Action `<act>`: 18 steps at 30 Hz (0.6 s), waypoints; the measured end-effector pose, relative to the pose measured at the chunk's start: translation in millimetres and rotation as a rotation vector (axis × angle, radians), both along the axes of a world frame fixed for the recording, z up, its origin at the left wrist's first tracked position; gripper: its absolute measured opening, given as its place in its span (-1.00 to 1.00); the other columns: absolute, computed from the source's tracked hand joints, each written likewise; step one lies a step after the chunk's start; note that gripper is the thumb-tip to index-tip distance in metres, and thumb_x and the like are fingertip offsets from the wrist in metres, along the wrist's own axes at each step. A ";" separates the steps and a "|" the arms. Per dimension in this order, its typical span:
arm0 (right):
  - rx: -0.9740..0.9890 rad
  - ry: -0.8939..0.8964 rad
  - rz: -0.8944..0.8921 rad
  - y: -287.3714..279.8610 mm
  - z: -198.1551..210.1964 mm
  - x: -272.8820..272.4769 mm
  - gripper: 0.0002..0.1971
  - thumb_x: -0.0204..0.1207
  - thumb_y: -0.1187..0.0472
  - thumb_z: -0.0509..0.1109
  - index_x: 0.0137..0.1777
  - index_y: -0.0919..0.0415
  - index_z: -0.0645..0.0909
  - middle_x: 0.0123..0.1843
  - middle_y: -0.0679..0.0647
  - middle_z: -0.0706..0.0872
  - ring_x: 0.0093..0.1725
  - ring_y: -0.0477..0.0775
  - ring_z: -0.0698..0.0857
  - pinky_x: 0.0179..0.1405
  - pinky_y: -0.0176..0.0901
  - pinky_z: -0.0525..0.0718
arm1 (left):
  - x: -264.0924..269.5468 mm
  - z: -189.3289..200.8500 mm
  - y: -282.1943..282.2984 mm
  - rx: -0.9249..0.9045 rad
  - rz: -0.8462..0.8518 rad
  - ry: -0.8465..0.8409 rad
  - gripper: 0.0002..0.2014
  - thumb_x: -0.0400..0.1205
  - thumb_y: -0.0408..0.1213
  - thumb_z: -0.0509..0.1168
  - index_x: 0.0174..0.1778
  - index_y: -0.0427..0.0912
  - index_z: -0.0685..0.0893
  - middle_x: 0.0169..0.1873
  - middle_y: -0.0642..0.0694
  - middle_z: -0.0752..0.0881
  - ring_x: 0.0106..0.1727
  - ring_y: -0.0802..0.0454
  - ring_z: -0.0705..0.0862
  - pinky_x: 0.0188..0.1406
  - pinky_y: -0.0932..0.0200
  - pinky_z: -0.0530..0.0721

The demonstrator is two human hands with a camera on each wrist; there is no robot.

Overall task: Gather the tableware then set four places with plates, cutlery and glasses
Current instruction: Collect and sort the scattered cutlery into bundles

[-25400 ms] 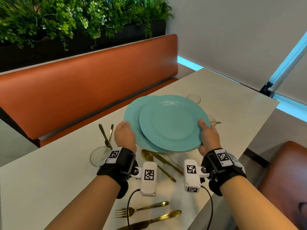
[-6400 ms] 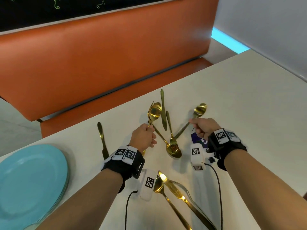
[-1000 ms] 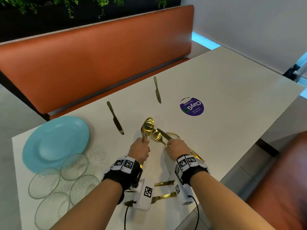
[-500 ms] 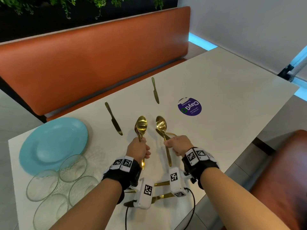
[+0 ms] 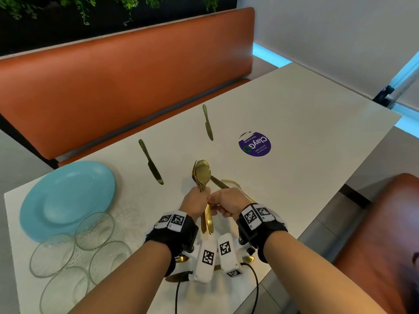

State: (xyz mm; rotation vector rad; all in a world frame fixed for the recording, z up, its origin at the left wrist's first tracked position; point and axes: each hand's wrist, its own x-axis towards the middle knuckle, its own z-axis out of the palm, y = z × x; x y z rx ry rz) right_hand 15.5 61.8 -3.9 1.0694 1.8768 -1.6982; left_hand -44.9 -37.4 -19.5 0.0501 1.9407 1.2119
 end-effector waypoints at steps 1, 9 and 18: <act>0.019 0.028 -0.005 0.7 -1.1 1.0 -0.91 0.48 0.21 0.37 -0.21 0.21 0.63 -0.33 0.17 0.61 -0.48 -0.03 0.43 -0.55 -0.29 0.30 | -0.9 -0.7 0.3 0.007 -0.005 -0.012 -0.67 0.44 0.02 0.14 -0.20 -0.22 0.54 -0.12 -0.35 0.68 0.01 -0.36 0.73 0.14 -0.32 0.69; 0.548 -0.028 -0.039 42.4 -2.1 14.9 -0.80 0.50 0.16 0.39 -0.01 0.24 0.76 -0.06 0.14 0.77 -0.11 0.12 0.67 -0.03 -0.08 0.64 | 4.0 20.8 -7.1 0.041 0.118 -0.057 -0.77 0.76 -0.23 0.01 0.22 -0.29 0.42 -0.18 -0.19 0.67 -0.32 -0.04 0.68 -0.35 0.15 0.70; 0.798 -0.240 0.085 65.8 -16.1 32.7 -0.77 0.56 0.19 0.30 0.16 0.13 0.68 0.17 0.12 0.71 0.16 0.16 0.68 0.02 -0.13 0.63 | -3.2 12.2 -8.6 -0.030 0.093 0.001 -0.82 0.75 -0.24 0.02 0.00 -0.25 0.47 -0.31 -0.13 0.55 -0.36 0.03 0.54 -0.39 0.20 0.57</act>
